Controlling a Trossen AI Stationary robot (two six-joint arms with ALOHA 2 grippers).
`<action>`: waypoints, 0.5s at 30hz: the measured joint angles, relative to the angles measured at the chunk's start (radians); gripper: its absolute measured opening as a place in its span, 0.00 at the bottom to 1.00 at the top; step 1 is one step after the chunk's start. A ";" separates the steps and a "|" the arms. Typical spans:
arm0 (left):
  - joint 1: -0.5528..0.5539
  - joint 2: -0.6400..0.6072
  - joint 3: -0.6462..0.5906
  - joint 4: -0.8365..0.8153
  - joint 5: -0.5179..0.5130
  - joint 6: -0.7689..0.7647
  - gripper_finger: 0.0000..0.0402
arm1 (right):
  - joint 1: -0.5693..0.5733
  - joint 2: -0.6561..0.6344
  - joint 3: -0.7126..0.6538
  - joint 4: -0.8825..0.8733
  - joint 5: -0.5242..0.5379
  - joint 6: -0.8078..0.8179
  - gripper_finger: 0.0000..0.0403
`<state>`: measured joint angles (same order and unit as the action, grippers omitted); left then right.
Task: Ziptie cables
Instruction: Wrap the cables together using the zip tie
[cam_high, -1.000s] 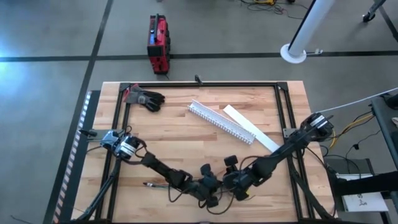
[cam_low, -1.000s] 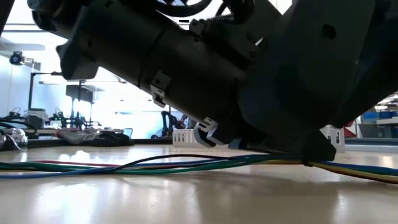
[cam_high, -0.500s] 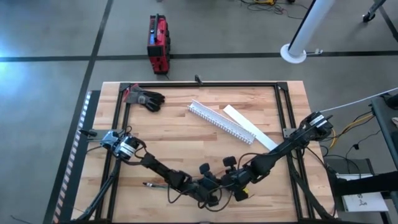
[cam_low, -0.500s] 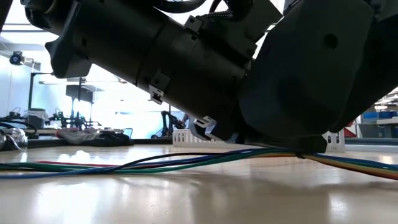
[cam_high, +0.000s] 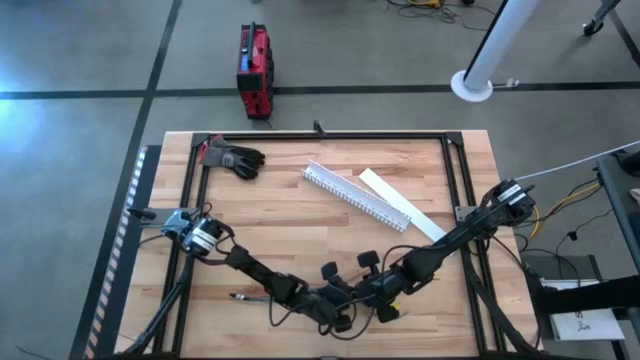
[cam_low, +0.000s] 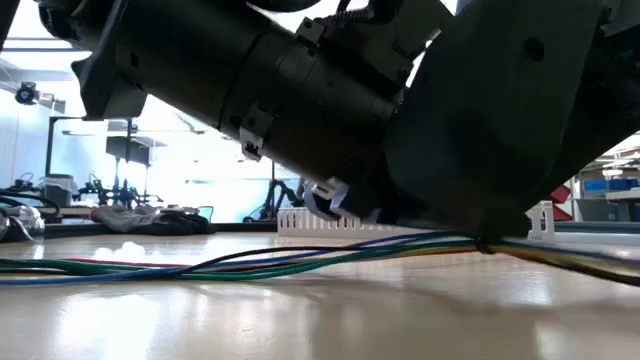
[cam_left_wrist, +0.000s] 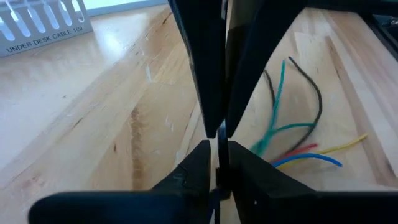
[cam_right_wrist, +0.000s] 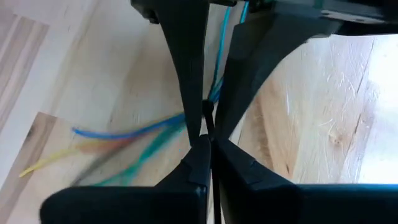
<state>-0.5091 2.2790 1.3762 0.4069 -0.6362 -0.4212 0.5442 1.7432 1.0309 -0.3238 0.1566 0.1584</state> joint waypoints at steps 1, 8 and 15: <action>0.002 -0.004 0.000 0.006 0.000 0.004 0.12 | 0.000 0.000 0.000 0.000 0.000 -0.004 0.00; 0.015 -0.017 0.001 0.008 0.004 0.014 0.10 | 0.000 0.000 0.012 -0.023 0.002 -0.026 0.00; 0.016 -0.020 0.002 -0.022 -0.001 -0.010 0.02 | 0.000 0.001 0.034 -0.062 0.014 -0.046 0.00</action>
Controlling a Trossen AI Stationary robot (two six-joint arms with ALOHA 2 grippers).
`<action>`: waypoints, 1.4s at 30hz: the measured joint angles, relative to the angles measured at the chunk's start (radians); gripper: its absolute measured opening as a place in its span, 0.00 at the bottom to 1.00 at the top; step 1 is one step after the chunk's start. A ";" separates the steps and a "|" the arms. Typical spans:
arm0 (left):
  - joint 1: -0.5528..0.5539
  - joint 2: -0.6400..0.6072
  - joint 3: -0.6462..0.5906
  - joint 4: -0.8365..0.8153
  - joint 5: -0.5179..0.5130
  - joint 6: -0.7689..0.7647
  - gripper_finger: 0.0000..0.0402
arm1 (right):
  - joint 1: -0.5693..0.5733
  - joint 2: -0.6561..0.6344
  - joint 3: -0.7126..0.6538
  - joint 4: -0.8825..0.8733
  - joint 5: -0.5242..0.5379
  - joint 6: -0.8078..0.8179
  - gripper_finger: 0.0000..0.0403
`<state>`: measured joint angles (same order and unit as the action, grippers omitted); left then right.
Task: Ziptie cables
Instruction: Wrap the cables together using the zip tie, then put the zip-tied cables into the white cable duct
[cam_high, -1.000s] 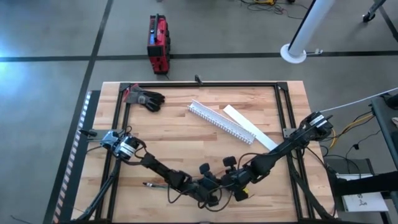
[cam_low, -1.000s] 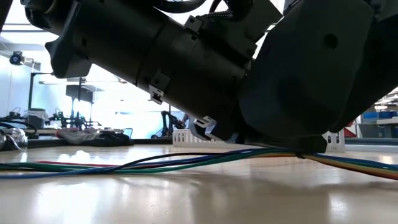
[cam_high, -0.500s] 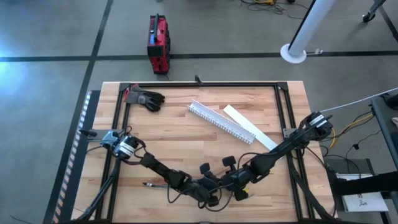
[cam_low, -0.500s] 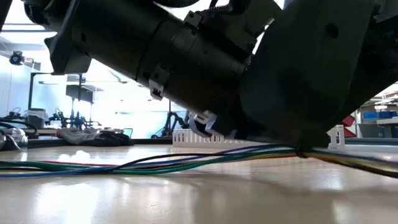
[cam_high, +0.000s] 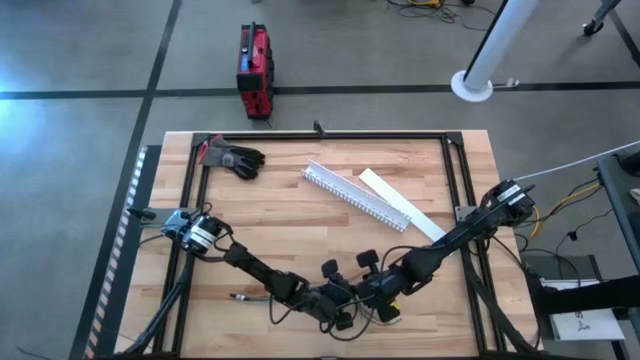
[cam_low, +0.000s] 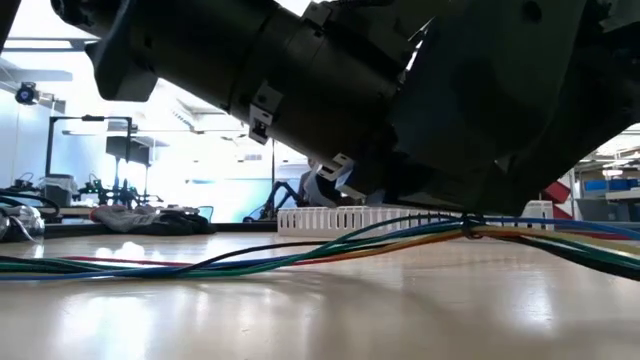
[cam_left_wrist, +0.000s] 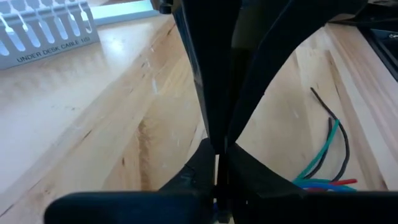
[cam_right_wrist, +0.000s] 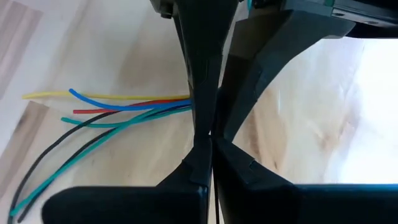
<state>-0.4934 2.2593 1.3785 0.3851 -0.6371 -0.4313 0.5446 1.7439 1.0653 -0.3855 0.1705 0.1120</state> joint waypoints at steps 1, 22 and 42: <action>0.000 0.000 0.000 0.000 -0.004 -0.001 0.02 | 0.002 0.000 0.008 -0.019 0.013 0.000 0.00; -0.021 0.000 0.000 -0.037 -0.004 -0.011 0.03 | 0.053 -0.038 0.134 -0.300 0.148 0.030 0.00; -0.082 -0.213 0.016 -0.439 -0.009 -0.001 0.25 | 0.053 0.077 -0.047 0.263 0.089 0.411 0.40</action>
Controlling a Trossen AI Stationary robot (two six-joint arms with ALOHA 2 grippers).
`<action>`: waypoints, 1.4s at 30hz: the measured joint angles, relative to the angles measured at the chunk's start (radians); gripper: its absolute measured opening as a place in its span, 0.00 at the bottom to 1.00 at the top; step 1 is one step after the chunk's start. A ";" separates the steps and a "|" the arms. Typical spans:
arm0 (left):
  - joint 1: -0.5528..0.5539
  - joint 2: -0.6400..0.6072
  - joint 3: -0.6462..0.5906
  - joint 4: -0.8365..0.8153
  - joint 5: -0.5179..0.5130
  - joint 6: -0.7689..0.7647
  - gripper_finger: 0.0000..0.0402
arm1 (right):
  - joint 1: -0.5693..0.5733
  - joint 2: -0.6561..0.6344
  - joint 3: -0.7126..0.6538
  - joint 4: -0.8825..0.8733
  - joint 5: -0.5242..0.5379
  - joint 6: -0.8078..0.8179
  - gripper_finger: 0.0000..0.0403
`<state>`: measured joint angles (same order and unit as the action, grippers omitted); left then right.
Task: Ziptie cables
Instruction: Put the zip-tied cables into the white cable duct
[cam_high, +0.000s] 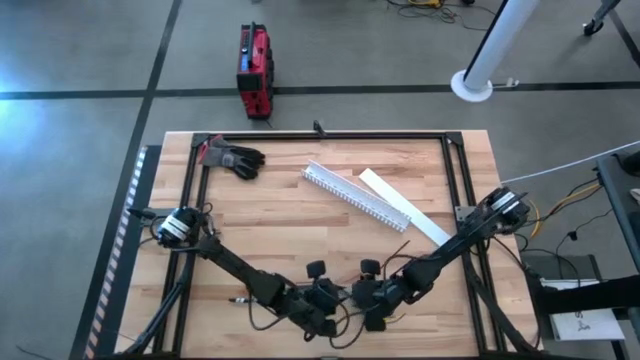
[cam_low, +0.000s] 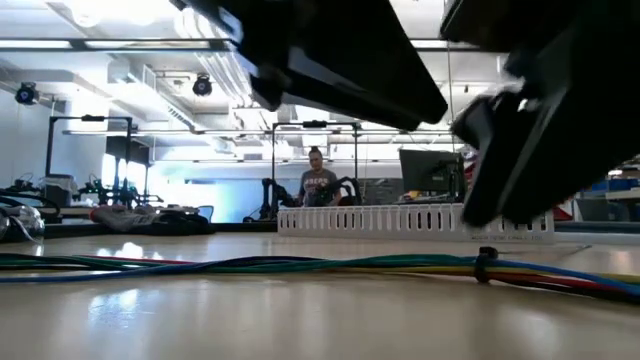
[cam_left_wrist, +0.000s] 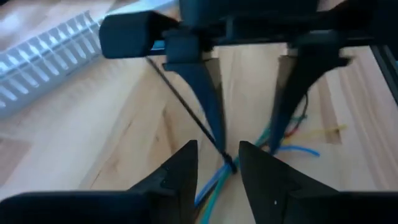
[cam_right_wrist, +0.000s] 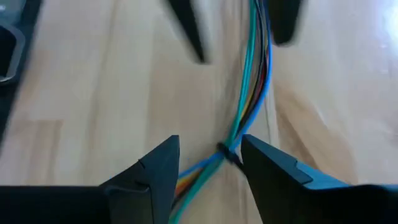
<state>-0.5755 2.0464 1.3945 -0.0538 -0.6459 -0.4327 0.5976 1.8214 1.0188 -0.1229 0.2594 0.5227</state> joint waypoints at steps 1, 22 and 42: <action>-0.007 -0.001 -0.001 -0.002 -0.002 -0.003 0.25 | 0.000 0.020 0.000 0.020 0.002 0.008 0.40; -0.025 -0.005 -0.015 -0.018 -0.028 0.087 0.16 | 0.040 0.081 0.023 -0.067 0.049 0.061 0.03; 0.376 -0.005 -0.016 0.074 0.384 0.486 0.34 | 0.256 -0.028 0.243 -0.539 0.074 -0.013 0.02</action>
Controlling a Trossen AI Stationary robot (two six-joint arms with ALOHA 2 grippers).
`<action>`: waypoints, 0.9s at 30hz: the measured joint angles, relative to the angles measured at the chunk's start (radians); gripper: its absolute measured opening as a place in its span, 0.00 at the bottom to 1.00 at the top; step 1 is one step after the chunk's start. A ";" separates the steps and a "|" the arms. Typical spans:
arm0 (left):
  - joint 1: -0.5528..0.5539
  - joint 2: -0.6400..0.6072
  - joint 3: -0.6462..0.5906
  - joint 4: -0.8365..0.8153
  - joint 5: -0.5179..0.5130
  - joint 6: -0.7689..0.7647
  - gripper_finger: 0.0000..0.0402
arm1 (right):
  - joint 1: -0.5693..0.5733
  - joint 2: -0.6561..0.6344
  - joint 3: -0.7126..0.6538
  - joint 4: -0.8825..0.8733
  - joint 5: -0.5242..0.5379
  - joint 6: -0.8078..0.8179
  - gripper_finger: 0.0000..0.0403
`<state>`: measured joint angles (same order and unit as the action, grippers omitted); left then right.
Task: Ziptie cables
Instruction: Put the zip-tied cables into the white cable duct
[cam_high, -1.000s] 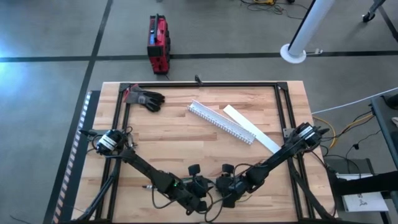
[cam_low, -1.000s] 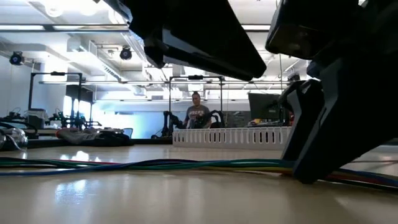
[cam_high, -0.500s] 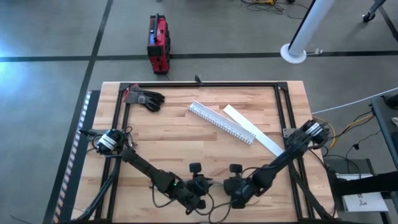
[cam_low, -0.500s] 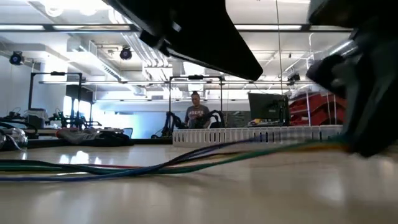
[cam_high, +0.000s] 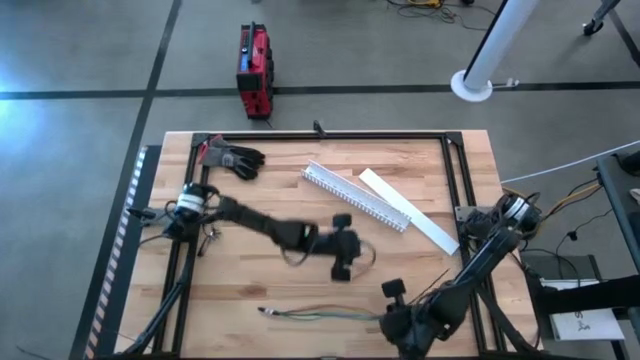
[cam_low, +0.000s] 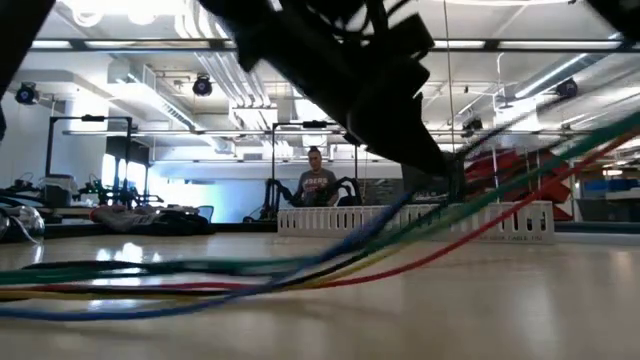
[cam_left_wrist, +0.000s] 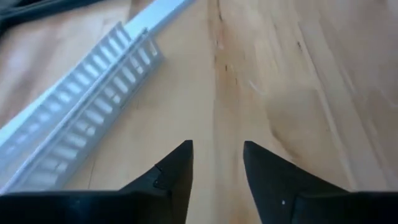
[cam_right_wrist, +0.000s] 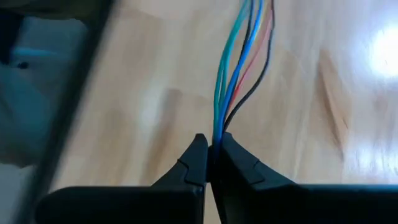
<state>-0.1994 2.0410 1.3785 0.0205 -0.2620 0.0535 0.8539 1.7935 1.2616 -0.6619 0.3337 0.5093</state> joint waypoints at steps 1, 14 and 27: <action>0.037 0.000 0.000 0.021 0.051 0.030 0.36 | 0.009 -0.001 0.012 -0.001 -0.001 -0.016 0.02; 0.347 0.108 0.180 -0.069 0.273 0.244 0.50 | -0.005 -0.022 0.097 -0.288 0.004 -0.057 0.02; 0.384 0.166 0.220 -0.098 0.437 0.305 0.40 | -0.108 -0.156 0.076 -0.486 0.011 -0.107 0.02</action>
<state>0.1847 2.2073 1.5982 -0.0780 0.1749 0.3582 0.7454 1.6380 1.3380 -1.1482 0.3445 0.4020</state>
